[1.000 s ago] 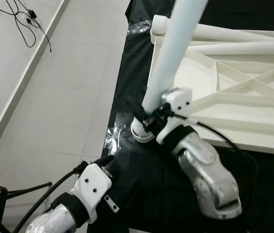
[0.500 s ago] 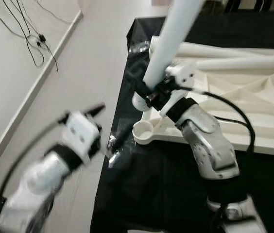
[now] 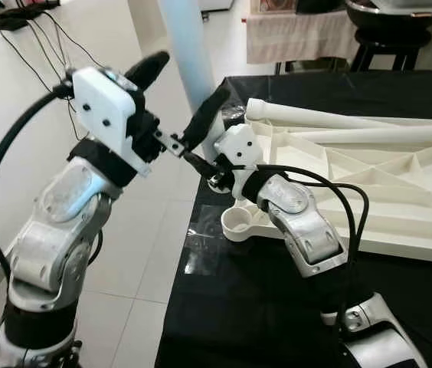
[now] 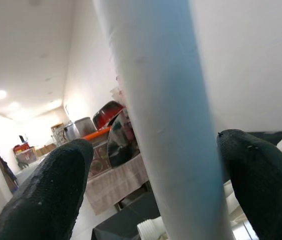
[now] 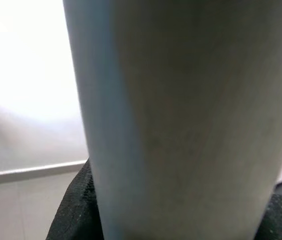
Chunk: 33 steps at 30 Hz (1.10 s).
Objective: Building children table
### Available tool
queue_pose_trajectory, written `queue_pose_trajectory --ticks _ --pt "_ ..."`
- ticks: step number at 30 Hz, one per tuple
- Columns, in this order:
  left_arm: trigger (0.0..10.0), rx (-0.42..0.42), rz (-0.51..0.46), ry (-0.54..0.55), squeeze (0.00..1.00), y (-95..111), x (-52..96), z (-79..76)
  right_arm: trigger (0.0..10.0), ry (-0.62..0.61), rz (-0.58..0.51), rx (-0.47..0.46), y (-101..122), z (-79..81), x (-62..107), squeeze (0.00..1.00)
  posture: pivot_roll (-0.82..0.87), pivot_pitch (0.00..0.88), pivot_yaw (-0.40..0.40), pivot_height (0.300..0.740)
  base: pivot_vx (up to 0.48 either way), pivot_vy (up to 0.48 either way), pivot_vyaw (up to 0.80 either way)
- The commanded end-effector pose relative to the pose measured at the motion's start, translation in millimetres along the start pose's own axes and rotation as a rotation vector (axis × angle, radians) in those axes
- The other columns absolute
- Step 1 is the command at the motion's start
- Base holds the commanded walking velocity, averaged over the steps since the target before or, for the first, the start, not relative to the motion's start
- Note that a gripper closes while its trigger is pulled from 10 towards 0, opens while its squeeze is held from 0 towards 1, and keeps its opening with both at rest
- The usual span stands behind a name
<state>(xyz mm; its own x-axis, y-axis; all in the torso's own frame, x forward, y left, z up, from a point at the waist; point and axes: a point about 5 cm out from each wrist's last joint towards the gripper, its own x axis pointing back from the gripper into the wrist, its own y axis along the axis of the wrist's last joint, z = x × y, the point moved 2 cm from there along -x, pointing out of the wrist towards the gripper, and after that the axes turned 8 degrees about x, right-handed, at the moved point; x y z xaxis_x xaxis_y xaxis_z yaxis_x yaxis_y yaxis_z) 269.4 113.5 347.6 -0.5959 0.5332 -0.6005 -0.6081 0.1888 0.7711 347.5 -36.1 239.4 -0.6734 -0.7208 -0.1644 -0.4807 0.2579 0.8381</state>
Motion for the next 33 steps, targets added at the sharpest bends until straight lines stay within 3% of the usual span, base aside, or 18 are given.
queue_pose_trajectory --ticks 1,4,5,12,18,19,22,24,25,27,28,29,30,33 --pt "10.0 0.012 0.0 0.018 0.0 -3.3 0.1 5.3 10.0 0.05 -0.07 -0.005 10.5 9.7 -1.2 0.0 -0.05 0.028 0.086 0.74 0.0 0.0 0.0" --pt "9.6 0.033 0.011 0.029 0.0 -8.2 -1.9 8.7 10.0 0.08 -0.107 0.016 14.1 14.4 -2.7 0.0 -0.05 0.026 0.089 0.74 0.0 0.0 0.0" --pt "0.0 0.051 0.02 0.036 0.0 -11.6 -2.3 9.9 10.0 0.089 -0.109 0.026 13.4 16.1 -3.2 0.0 -0.06 0.023 0.091 0.74 0.0 0.0 0.0" --pt "0.0 0.078 0.021 0.031 0.0 -16.0 -3.6 10.5 10.0 0.085 -0.087 0.055 5.5 16.4 -4.7 0.0 -0.06 0.015 0.092 0.74 0.0 0.0 0.0" --pt "0.0 0.172 0.015 -0.063 0.0 -14.4 0.1 7.4 10.0 0.084 -0.069 0.056 -0.3 15.6 -6.2 0.0 -0.06 0.014 0.09 0.74 0.0 0.0 0.0" --pt "0.0 0.218 0.022 -0.14 0.0 -12.2 2.9 4.7 10.0 0.125 -0.08 0.036 -0.5 17.3 -5.1 1.0 -0.06 0.014 0.09 0.74 0.0 0.0 0.0" --pt "0.0 0.247 0.026 -0.193 0.0 -10.4 4.9 2.8 10.0 0.156 -0.089 0.022 -0.4 18.5 -4.1 1.0 -0.06 0.014 0.09 0.74 0.0 0.0 0.0" --pt "0.0 0.33 0.075 -0.383 0.0 -8.3 13.1 -4.9 10.0 0.286 -0.136 -0.025 3.3 26.2 -0.2 1.0 -0.05 0.01 0.09 0.74 0.0 0.0 0.0" --pt "0.0 0.33 0.075 -0.383 0.0 -8.3 13.1 -4.9 10.0 0.286 -0.136 -0.025 3.3 26.2 -0.2 1.0 -0.05 0.01 0.09 0.74 0.0 0.0 0.0" --pt "0.0 0.467 0.098 -0.579 0.0 -0.9 22.1 -8.7 10.0 0.412 -0.199 -0.001 9.5 33.6 5.2 1.0 -0.06 0.006 0.093 0.74 0.0 0.0 0.0" --pt "0.0 0.532 0.132 -0.745 0.0 4.2 31.6 -13.3 10.0 0.501 -0.225 0.033 12.6 39.0 9.7 0.63 -0.07 0.006 0.095 0.74 0.0 0.0 0.0" --pt "0.0 0.576 0.155 -0.859 0.0 8.3 39.1 -16.1 10.0 0.562 -0.24 0.055 14.4 42.8 13.1 0.63 -0.07 0.006 0.095 0.74 0.0 0.0 0.0" --pt "0.0 0.586 0.194 -0.96 0.0 9.9 45.7 -19.4 10.0 0.614 -0.236 0.068 14.0 46.0 16.0 0.0 -0.07 0.008 0.099 0.74 0.0 0.0 0.0" --pt "0.0 0.59 0.22 -1.019 0.0 10.7 49.8 -21.2 10.0 0.645 -0.231 0.074 13.5 47.8 17.8 0.0 -0.07 0.008 0.099 0.74 0.0 0.0 0.0"
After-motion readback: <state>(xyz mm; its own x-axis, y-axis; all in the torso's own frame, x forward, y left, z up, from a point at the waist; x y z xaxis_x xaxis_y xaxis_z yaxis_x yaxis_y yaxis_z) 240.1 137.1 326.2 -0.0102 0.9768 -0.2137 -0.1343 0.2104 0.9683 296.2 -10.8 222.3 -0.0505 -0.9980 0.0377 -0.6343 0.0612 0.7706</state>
